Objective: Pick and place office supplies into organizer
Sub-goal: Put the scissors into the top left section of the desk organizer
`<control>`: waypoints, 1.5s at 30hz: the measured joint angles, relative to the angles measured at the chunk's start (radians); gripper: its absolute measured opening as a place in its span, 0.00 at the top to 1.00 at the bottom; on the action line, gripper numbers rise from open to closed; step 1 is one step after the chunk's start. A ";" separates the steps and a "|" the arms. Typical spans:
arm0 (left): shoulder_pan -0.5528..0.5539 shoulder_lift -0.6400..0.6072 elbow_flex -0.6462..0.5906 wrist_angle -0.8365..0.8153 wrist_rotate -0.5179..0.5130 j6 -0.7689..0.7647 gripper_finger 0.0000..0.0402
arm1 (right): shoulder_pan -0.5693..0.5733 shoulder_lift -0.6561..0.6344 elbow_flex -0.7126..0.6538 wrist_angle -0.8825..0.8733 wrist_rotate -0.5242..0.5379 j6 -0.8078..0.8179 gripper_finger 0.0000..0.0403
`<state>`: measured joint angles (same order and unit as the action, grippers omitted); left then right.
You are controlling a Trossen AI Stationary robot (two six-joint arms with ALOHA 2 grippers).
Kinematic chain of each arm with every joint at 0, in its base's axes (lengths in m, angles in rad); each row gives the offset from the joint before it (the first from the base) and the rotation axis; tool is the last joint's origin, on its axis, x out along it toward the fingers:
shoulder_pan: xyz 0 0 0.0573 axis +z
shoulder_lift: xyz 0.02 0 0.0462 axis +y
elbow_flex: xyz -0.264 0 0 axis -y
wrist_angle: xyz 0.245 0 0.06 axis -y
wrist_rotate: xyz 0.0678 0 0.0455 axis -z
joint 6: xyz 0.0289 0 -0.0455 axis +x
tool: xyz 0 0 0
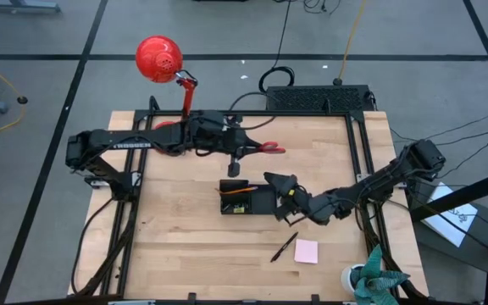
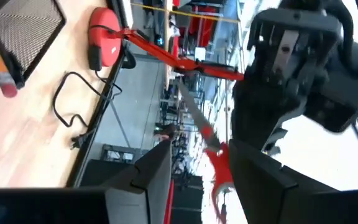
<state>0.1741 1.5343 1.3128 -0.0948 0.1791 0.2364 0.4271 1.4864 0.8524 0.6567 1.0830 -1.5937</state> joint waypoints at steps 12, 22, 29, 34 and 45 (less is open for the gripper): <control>-0.069 -0.162 -0.006 0.014 -0.033 0.098 0.95 | 0.086 -0.055 -0.002 0.080 0.018 0.351 0.67; -0.204 -0.209 -0.132 0.064 -0.163 0.189 0.95 | 0.092 -0.225 -0.002 0.036 -0.176 0.889 0.66; -0.279 -0.210 -0.146 0.105 -0.184 0.236 0.95 | 0.079 -0.273 -0.002 -0.010 -0.305 1.123 0.64; -0.309 -0.210 -0.146 0.114 -0.205 0.246 0.95 | 0.037 -0.280 -0.002 -0.018 -0.395 1.205 0.61; -0.316 -0.209 -0.146 0.119 -0.241 0.259 0.95 | -0.060 -0.274 -0.002 -0.047 -0.593 1.311 0.55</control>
<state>-0.1414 1.3250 1.1664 0.0246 -0.0623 0.4953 0.3673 1.2121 0.8505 0.6101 0.4900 -0.2832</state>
